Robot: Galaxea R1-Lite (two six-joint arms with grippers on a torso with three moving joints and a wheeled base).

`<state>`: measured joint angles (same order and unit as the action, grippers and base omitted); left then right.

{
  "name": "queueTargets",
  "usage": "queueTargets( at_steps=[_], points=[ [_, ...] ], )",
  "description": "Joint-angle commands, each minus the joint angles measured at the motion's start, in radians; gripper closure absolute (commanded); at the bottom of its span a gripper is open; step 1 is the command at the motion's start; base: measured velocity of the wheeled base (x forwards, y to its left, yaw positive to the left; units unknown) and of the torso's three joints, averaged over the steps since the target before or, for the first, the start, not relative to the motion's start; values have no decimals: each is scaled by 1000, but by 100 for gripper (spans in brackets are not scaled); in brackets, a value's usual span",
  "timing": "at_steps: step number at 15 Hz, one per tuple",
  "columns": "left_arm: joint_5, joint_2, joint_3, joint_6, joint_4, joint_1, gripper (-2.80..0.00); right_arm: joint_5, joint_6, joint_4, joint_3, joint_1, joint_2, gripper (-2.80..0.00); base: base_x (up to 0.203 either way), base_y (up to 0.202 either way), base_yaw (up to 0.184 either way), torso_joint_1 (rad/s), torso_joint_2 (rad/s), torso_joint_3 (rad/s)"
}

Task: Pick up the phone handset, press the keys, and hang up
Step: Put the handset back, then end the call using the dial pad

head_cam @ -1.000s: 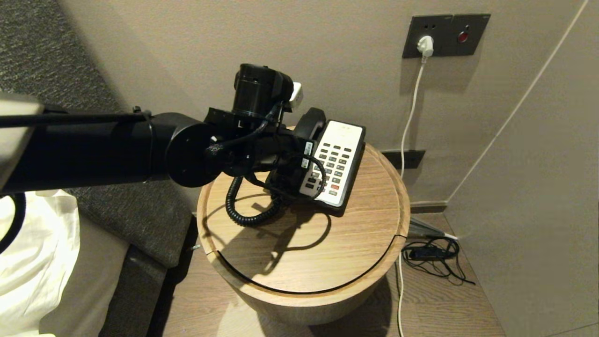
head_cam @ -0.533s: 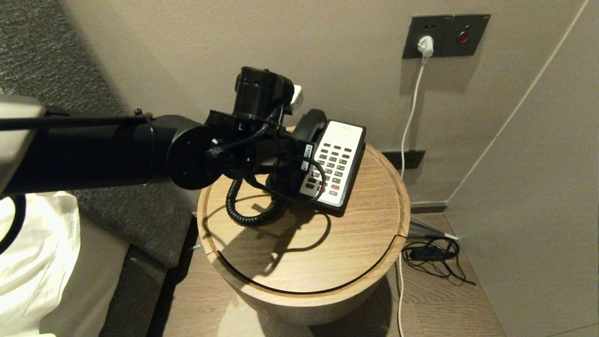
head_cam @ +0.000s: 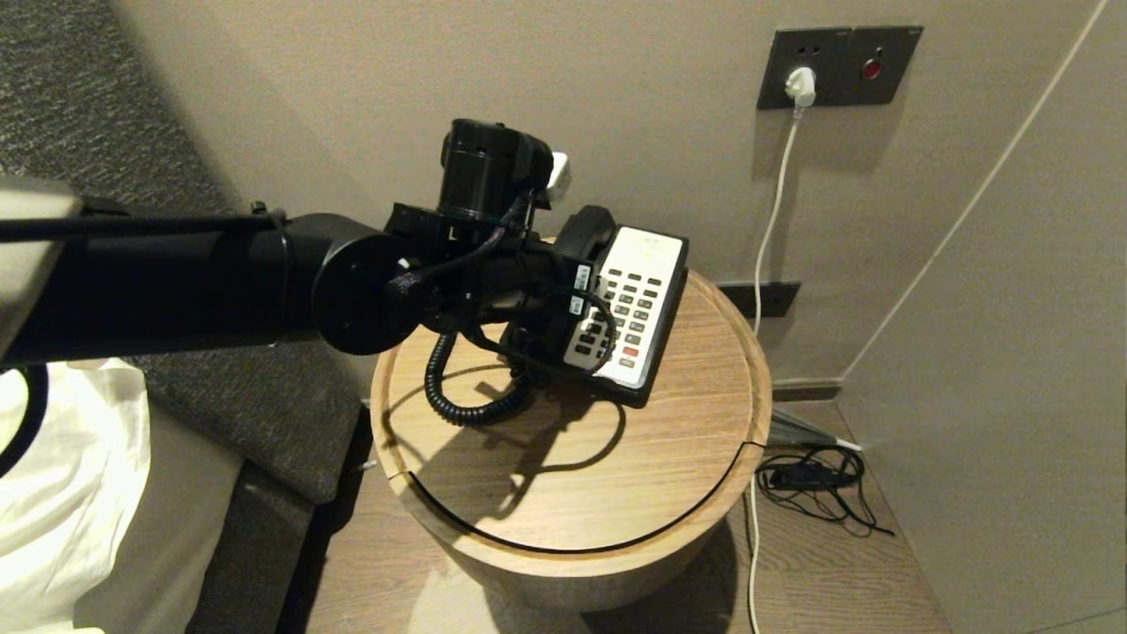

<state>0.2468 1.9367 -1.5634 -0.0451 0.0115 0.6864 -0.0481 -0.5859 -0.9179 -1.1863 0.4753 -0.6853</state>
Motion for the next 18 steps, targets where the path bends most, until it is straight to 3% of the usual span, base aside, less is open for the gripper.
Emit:
queueTargets(
  at_steps=[1,3,4,11,15,18],
  points=[
    [3,-29,-1,-1,1,-1,-280,-1,-3,-3,21,0,1,0,0,0,0,0,0,0],
    [3,-69,11,0,-1,-1,-280,-1,-2,14,49,0,1,0,0,0,0,0,0,0],
    [3,-93,23,-2,-1,-2,0,-1,-1,15,62,0,1,0,0,0,0,0,0,0],
    [-1,-394,174,-54,-17,-2,0,-34,1,20,70,0,-76,0,0,0,0,0,0,0],
    [-2,-610,298,-56,-22,-26,0,-34,46,18,-104,1,-313,0,0,0,0,0,0,0],
    [-4,-699,366,-84,-17,-128,0,-33,114,9,-246,16,-532,0,0,0,0,0,0,0]
  ],
)
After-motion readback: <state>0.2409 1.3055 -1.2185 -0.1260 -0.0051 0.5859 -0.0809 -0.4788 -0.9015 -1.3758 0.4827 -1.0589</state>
